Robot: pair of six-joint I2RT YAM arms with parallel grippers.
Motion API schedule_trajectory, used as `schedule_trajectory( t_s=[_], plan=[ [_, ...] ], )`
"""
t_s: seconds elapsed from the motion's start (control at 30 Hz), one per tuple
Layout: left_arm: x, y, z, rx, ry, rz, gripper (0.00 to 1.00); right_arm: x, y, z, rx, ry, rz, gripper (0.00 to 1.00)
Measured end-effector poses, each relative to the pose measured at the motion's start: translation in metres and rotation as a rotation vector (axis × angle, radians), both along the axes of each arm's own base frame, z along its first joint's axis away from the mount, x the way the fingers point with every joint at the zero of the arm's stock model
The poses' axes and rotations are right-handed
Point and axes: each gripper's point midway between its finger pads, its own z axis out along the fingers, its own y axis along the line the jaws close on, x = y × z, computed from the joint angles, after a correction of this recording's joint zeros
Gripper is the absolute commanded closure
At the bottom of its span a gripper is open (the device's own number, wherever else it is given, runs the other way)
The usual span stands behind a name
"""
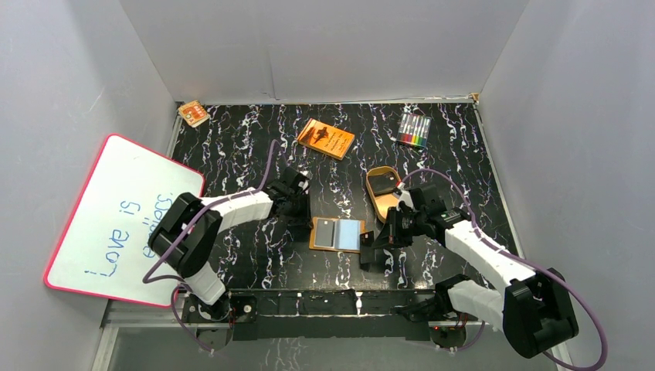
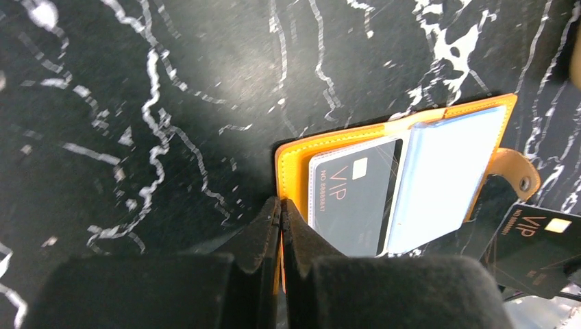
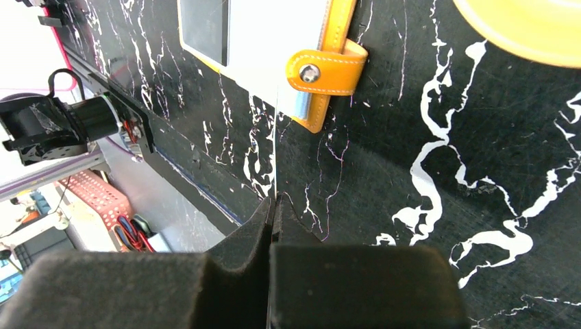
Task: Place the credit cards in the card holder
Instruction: Adjust the card holder at the center of the board.
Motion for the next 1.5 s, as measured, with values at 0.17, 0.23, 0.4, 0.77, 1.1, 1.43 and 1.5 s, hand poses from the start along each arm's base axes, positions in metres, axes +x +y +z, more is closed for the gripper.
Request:
schedule_trajectory(
  t_s=[0.17,0.23,0.4,0.77,1.1,1.43,1.5],
  plan=[
    [-0.008,0.017,0.006,0.053,0.002,0.028,0.45,0.000,0.003,0.001,0.021,0.003,0.006,1.00],
    [-0.009,0.021,0.015,0.057,-0.014,0.041,0.37,0.001,0.004,0.002,0.028,0.002,0.008,1.00],
    [-0.004,0.022,0.053,0.000,-0.099,0.080,0.33,0.002,0.006,0.004,0.038,-0.004,0.012,1.00],
    [0.005,-0.033,0.069,-0.109,-0.103,0.019,0.35,0.002,0.004,0.003,0.027,-0.014,0.015,1.00],
    [-0.004,-0.056,0.020,-0.035,-0.003,-0.040,0.35,0.000,0.002,0.003,0.020,-0.016,0.015,1.00],
    [-0.005,-0.077,0.028,-0.041,-0.042,-0.073,0.35,0.001,0.002,0.006,0.023,-0.036,0.018,1.00],
    [-0.006,-0.076,0.028,-0.031,-0.046,-0.071,0.35,0.001,0.002,0.007,0.024,-0.041,0.018,1.00]
  ],
)
